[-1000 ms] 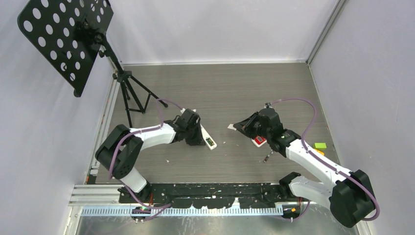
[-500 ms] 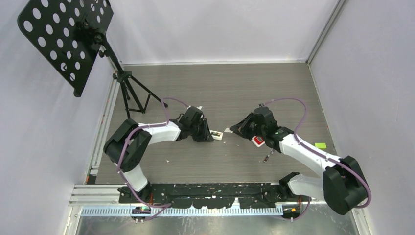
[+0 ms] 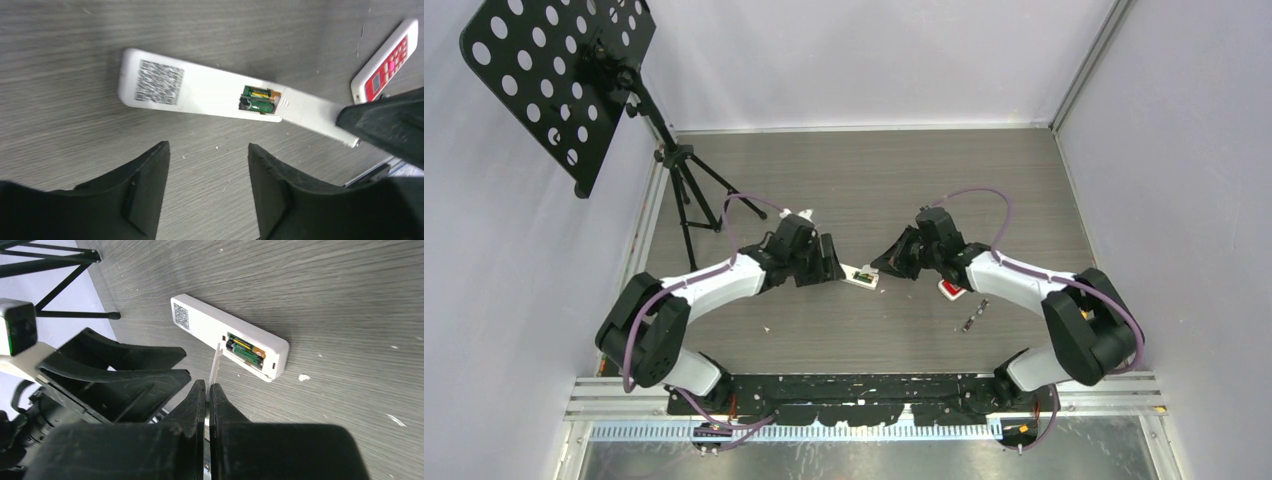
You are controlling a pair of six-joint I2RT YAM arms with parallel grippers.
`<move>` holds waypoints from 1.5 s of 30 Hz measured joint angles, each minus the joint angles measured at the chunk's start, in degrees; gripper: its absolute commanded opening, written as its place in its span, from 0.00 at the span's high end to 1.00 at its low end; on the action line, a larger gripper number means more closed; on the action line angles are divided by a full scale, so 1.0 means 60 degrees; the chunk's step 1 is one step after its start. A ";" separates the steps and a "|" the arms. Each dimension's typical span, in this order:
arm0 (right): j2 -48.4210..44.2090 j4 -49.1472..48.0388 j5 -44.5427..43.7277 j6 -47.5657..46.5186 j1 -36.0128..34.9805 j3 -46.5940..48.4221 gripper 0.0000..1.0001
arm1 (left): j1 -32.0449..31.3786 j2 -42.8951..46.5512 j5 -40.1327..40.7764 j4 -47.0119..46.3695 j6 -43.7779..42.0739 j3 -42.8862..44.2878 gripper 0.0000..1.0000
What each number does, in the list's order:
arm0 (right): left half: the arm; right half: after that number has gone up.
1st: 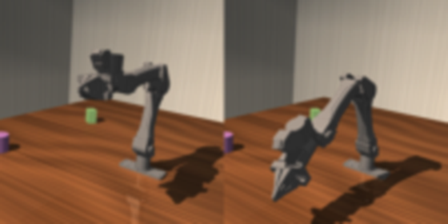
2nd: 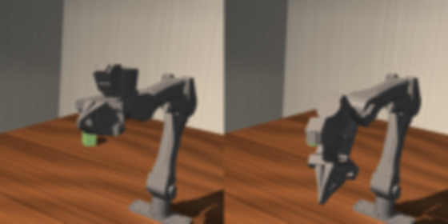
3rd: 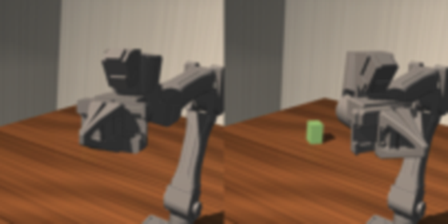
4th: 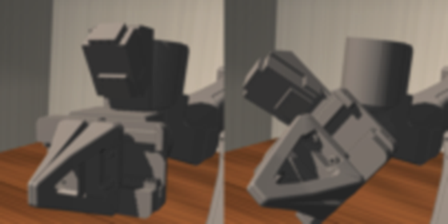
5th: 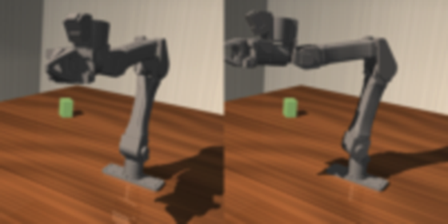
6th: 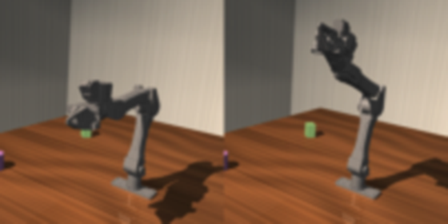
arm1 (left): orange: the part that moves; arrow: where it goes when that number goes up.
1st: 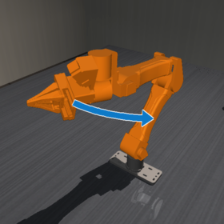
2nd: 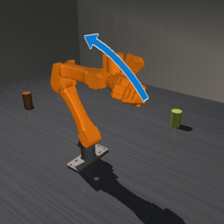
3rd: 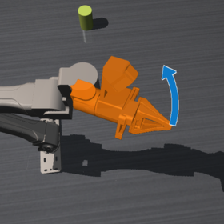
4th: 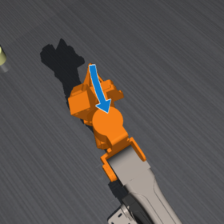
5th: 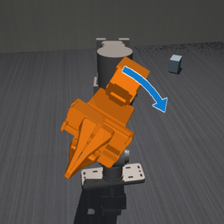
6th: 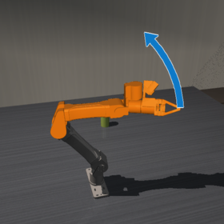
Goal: Load the batteries into the remote control
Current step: Adjust the remote control at the center of the board, then load the battery cover into the remote control.
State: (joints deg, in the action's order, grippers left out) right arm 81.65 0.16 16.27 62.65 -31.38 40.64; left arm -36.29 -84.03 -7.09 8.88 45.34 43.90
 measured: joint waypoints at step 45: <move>0.1402 -0.0528 -0.0237 0.0364 -0.0565 0.0565 0.99 | 0.1741 -0.0994 -0.1158 -0.0306 -0.0390 0.0000 0.50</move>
State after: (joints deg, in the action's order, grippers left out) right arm 90.06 -3.01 14.85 64.84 -34.76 44.03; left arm -25.85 -90.00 -14.04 7.05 43.00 43.90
